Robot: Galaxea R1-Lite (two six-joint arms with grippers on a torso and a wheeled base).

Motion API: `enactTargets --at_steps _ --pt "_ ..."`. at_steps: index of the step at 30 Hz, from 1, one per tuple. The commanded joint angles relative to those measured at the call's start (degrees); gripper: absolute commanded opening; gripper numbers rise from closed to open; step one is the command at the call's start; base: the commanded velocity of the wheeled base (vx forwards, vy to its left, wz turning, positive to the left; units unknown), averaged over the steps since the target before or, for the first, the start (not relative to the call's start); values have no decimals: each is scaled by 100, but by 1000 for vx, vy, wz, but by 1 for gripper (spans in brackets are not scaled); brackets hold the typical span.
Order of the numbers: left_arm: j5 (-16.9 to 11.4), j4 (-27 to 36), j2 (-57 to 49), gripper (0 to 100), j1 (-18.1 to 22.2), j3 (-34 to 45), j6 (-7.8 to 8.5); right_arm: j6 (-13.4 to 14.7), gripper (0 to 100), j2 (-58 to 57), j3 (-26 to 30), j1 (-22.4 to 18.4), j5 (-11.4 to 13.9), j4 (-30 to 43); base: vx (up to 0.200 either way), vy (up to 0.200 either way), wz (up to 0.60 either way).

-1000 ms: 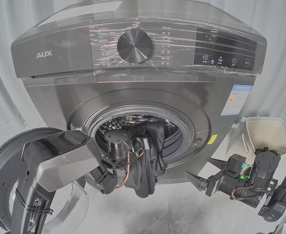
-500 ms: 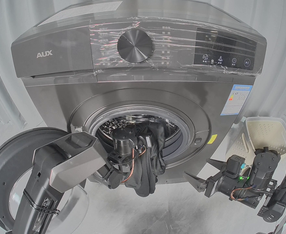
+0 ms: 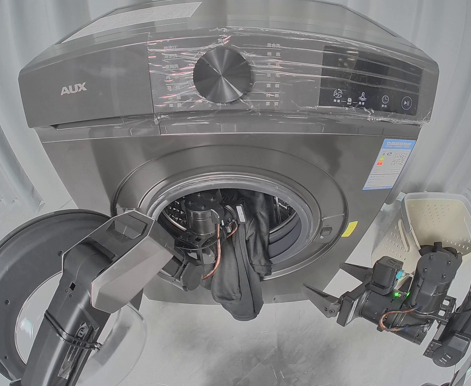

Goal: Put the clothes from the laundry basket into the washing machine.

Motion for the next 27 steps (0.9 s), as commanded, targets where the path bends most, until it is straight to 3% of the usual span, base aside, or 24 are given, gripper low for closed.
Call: enactTargets --at_steps 1,4,5,11,18,27 --pt "3 -6 45 0 -5 -40 -1 -1 100 13 -4 2 0 -14 0 0 0" --pt "3 -6 36 0 -23 13 -1 8 100 13 -12 2 0 -14 0 0 0" --pt "3 -6 36 100 -23 13 -1 8 100 13 -4 2 0 -14 0 0 0" --pt "-6 -103 -333 100 -154 505 34 17 100 -5 14 2 18 -14 0 0 0" --pt "-471 486 -1309 100 -445 1920 43 17 100 -40 23 11 27 -14 0 0 0" --pt "-630 820 -1273 100 -515 2359 69 17 100 -57 23 11 27 -14 0 0 0"
